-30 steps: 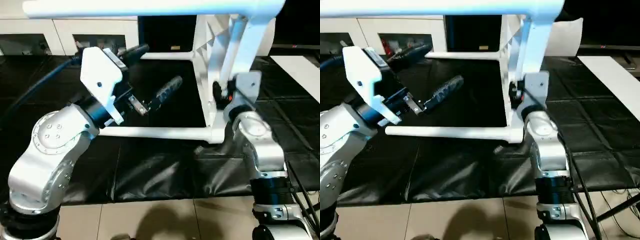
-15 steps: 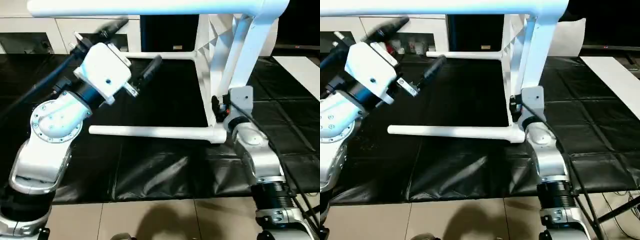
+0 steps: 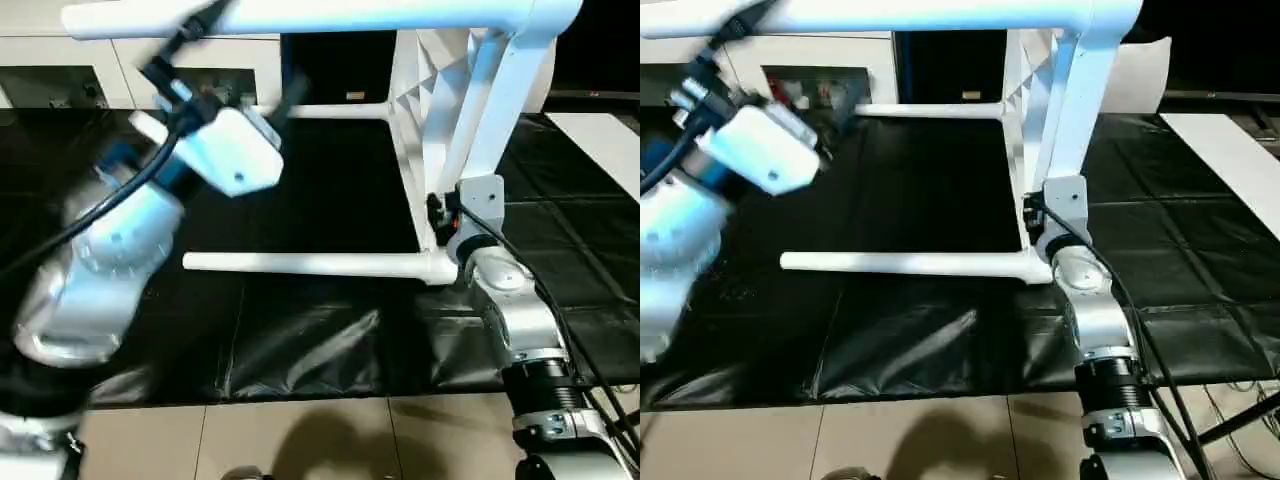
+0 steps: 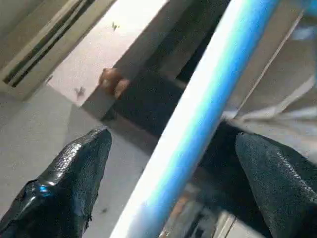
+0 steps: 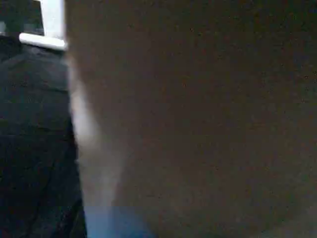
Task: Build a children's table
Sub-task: Flip table
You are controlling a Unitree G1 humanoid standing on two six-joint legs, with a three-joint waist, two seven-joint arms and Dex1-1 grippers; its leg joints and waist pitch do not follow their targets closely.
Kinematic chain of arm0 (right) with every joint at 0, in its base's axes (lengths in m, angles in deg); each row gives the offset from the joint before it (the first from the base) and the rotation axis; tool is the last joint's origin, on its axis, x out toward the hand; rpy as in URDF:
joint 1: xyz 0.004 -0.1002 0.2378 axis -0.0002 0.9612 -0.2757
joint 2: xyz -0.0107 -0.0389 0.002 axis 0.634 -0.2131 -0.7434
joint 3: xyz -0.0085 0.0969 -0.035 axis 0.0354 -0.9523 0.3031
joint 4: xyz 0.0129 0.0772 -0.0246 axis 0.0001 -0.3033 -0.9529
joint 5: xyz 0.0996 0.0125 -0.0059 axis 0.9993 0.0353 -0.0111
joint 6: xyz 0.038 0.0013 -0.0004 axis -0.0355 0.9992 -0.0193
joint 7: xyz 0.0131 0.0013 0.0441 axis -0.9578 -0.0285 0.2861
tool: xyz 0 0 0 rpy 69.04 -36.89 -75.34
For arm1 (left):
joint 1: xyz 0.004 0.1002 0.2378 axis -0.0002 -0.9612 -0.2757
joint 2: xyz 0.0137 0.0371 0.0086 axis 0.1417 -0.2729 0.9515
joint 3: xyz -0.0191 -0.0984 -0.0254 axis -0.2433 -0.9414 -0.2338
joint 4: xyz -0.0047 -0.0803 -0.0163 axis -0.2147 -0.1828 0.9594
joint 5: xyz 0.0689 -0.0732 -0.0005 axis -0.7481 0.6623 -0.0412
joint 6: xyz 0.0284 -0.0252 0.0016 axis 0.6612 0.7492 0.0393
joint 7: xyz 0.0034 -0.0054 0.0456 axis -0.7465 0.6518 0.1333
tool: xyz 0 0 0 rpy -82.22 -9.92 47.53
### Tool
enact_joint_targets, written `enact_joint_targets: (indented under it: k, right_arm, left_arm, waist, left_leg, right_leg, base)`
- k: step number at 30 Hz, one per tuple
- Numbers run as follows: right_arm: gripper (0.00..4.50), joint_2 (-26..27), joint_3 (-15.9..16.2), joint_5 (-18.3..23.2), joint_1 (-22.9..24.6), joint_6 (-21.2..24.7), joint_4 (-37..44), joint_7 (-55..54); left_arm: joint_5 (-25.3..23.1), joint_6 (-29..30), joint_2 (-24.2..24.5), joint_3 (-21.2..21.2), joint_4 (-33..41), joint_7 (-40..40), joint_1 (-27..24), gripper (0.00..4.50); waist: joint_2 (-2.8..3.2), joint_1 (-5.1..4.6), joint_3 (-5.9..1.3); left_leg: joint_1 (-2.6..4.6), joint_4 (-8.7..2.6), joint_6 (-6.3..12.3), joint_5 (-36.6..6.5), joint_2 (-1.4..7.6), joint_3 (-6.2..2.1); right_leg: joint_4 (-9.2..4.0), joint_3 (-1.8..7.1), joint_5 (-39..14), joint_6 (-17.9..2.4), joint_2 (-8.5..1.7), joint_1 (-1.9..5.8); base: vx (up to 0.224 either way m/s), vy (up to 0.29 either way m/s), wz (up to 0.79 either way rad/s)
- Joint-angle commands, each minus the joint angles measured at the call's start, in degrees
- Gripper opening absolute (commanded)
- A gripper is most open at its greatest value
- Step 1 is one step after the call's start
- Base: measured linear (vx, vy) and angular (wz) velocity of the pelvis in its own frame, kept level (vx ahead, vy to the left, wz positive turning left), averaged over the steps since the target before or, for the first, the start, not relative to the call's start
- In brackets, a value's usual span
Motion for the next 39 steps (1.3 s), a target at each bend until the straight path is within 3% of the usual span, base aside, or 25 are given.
enact_joint_targets:
  k: [1, 5, 7, 8, 9, 10, 12, 13, 14, 23, 28, 39]
  right_arm:
    - [2.01, -1.2, 0.9, -2.0, -0.6, -0.9, -1.0, 0.5]
    - [2.01, -1.3, 1.1, -2.0, -0.9, -1.3, -0.6, 0.5]
    - [2.01, -1.2, 1.2, -2.1, -0.9, -1.4, -0.5, 0.5]
    - [2.01, -1.2, 1.3, -2.1, -0.9, -1.4, -0.3, 0.6]
    - [2.01, -1.1, 1.4, -2.2, -0.8, -1.5, -0.2, 0.6]
    - [2.01, -1.1, 1.5, -2.3, -0.6, -1.6, -0.1, 0.7]
    - [2.01, -1.2, 1.8, -2.5, -0.3, -1.7, 0.2, 0.9]
    - [2.01, -1.3, 1.9, -2.5, 0.0, -1.6, 0.6, 1.0]
    - [2.01, -1.3, 1.9, -2.5, 0.2, -1.6, 0.9, 1.1]
    - [2.01, -3.0, 3.5, -4.0, 0.8, -1.6, 2.6, 2.6]
    - [2.01, -4.9, 4.8, -5.0, 0.0, -0.9, 4.8, 4.9]
    - [2.01, -12.5, 6.1, -5.5, -2.7, 2.5, 10.4, 12.3]
  left_arm:
    - [-3.3, -0.7, 0.5, 1.2, -3.1, 0.4, 1.1, 4.5]
    - [-4.4, 0.7, -0.8, 1.6, -9.2, 1.5, 5.1, 4.5]
    - [-3.9, 1.5, -1.3, 1.5, -10.4, 1.4, 6.0, 4.16]
    - [-3.4, 1.5, -1.6, 1.5, -12.4, 1.4, 7.5, 4.16]
    - [-2.1, 1.6, -2.0, 1.4, -13.9, 0.6, 8.7, 4.16]
    - [-1.2, 1.6, -2.3, 1.1, -14.8, 0.0, 9.6, 4.1]
    - [-1.5, 1.4, -3.2, 0.4, -16.3, 0.3, 10.9, 3.8]
    - [-1.8, 1.7, -3.7, 0.2, -17.1, 0.5, 11.5, 3.8]
    - [-2.0, 1.9, -3.9, 0.1, -17.7, 0.8, 11.9, 3.69]
    - [2.5, 5.2, -5.5, -0.7, -19.4, -2.4, 12.1, 2.9]
    - [2.9, 5.9, -6.0, -1.0, -19.3, -3.8, 12.1, 2.74]
    - [9.1, 10.0, -8.1, -3.4, -17.1, -7.5, 11.3, 2.53]
  waist:
    - [0.1, -0.02, -3.53]
    - [0.24, 0.05, -3.61]
    - [0.33, 0.14, -3.62]
    - [0.25, 0.16, -3.66]
    - [0.56, 0.19, -3.74]
    - [0.36, 0.16, -3.81]
    - [0.35, 0.19, -3.84]
    - [0.67, 0.24, -3.83]
    - [0.49, 0.19, -3.87]
    - [0.68, 0.39, -3.73]
    - [0.36, 0.73, -3.65]
    - [0.51, 1.37, -3.83]
  left_leg:
    - [0.01, -4.14, 0.02, -7.2, 4.96, -2.48]
    - [0.06, -4.13, -0.01, -7.5, 4.84, -2.51]
    - [0.09, -4.12, 0.03, -7.4, 4.79, -2.48]
    - [0.05, -4.12, 0.11, -7.2, 4.84, -2.55]
    - [0.11, -4.05, 0.05, -7.1, 4.82, -2.55]
    - [0.03, -4.04, 0.13, -6.8, 4.79, -2.52]
    - [-0.06, -4.01, 0.41, -6.2, 4.84, -2.55]
    - [-0.08, -3.94, 0.5, -6.1, 4.86, -2.59]
    - [-0.03, -3.92, 0.64, -6.1, 4.91, -2.52]
    - [0.01, -3.99, 0.94, -6.8, 4.93, -2.53]
    - [-0.17, -3.9, 1.72, -6.4, 4.64, -2.39]
    - [-0.58, -3.43, 4.81, -2.5, 4.26, -2.02]
  right_leg:
    - [-4.15, 4.97, -12.0, -6.5, -6.58, 2.57]
    - [-4.06, 4.98, -11.2, -7.0, -6.69, 2.63]
    - [-4.19, 4.94, -10.9, -7.4, -6.74, 2.63]
    - [-4.13, 4.92, -10.5, -7.5, -6.76, 2.67]
    - [-4.05, 4.92, -10.1, -7.6, -6.76, 2.64]
    - [-3.96, 4.92, -9.2, -7.8, -6.78, 2.73]
    - [-3.83, 4.92, -7.8, -8.4, -6.81, 2.79]
    - [-3.82, 4.89, -7.7, -8.5, -6.92, 2.85]
    - [-3.94, 4.89, -7.7, -8.5, -6.89, 2.83]
    - [-4.18, 4.81, -10.2, -8.3, -6.87, 2.74]
    - [-4.45, 4.84, -12.8, -7.1, -6.91, 2.87]
    - [-4.45, 4.61, -13.7, -5.8, -6.55, 2.72]
  base:
    - [0.0, 0.0, 0.0]
    - [0.0, 0.0, 0.0]
    - [0.0, 0.0, 0.0]
    - [0.0, 0.0, 0.0]
    - [0.0, 0.0, 0.0]
    - [0.0, 0.0, 0.0]
    - [0.0, 0.0, 0.0]
    - [0.0, 0.0, 0.0]
    - [0.0, 0.0, 0.0]
    - [0.0, 0.0, 0.0]
    - [0.0, 0.0, 0.0]
    - [0.0, 0.0, 0.0]
